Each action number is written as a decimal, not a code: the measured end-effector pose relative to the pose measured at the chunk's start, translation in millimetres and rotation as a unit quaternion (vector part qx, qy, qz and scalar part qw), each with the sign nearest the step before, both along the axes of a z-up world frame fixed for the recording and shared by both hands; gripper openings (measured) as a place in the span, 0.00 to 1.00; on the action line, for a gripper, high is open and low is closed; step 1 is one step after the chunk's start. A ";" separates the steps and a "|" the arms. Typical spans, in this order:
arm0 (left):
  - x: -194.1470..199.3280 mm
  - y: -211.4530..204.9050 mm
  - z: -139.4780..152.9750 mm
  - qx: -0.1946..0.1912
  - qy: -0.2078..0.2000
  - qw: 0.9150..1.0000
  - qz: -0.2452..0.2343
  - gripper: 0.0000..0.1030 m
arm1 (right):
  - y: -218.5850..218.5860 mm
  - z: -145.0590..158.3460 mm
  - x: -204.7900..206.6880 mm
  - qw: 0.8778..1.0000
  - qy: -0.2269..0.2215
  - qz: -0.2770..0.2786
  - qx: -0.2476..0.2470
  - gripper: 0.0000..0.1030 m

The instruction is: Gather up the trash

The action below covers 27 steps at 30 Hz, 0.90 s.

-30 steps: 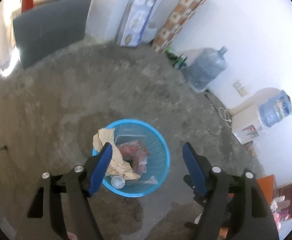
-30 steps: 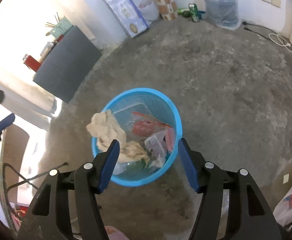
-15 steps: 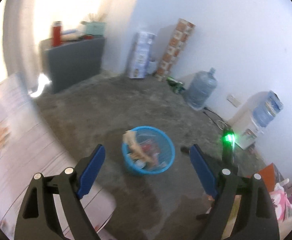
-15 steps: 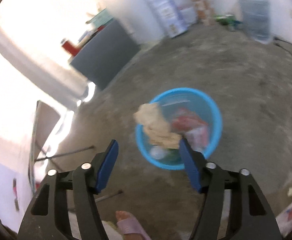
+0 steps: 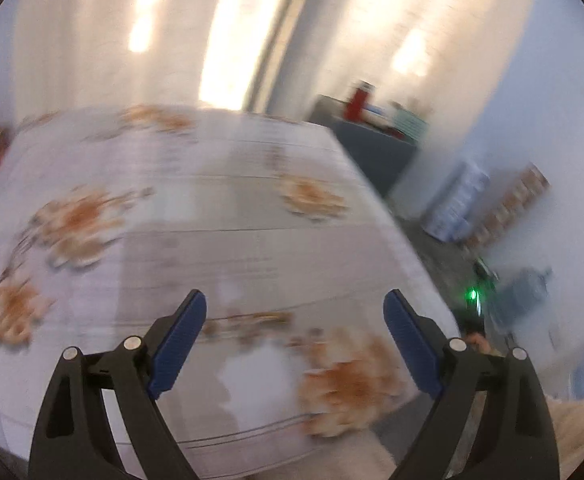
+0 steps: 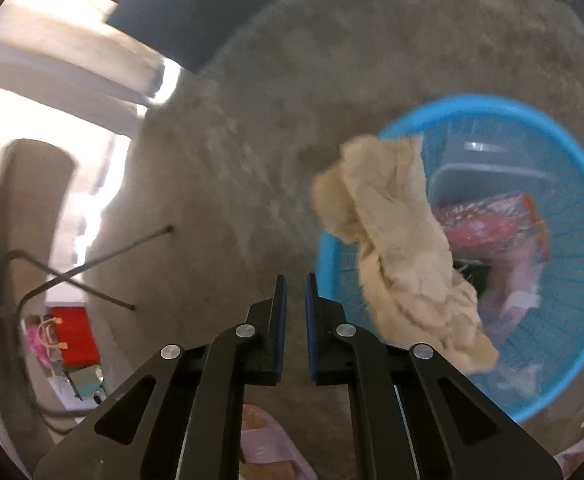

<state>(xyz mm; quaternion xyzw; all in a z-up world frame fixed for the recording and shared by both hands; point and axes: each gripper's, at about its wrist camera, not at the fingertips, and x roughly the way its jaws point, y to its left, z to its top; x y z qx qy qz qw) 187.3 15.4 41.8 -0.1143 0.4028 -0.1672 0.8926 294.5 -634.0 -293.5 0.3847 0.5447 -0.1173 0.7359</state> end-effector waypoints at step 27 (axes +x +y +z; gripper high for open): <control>-20.4 17.1 11.6 -0.022 -0.041 0.999 -0.025 0.86 | -2.3 87.2 -137.7 0.994 -0.035 -0.105 -0.023 0.59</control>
